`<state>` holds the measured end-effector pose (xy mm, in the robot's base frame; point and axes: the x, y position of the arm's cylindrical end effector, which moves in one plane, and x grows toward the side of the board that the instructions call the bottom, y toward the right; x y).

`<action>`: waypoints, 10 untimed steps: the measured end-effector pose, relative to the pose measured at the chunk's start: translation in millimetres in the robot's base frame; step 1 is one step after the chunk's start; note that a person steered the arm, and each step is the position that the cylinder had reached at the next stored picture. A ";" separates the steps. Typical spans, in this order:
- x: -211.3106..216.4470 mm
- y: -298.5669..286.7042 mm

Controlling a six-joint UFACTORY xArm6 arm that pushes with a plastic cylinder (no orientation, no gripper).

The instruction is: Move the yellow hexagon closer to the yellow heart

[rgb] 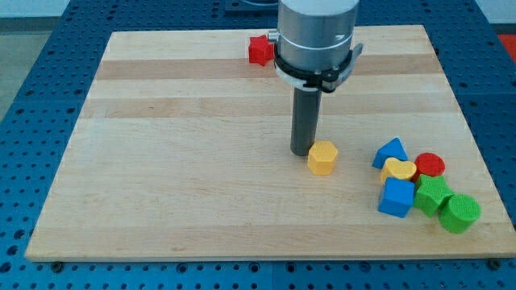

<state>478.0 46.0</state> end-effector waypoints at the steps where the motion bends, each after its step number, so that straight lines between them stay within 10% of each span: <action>1: 12.4 3.2; 6: 30.0 39.7; 10: -99.7 -116.9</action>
<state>378.3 -70.9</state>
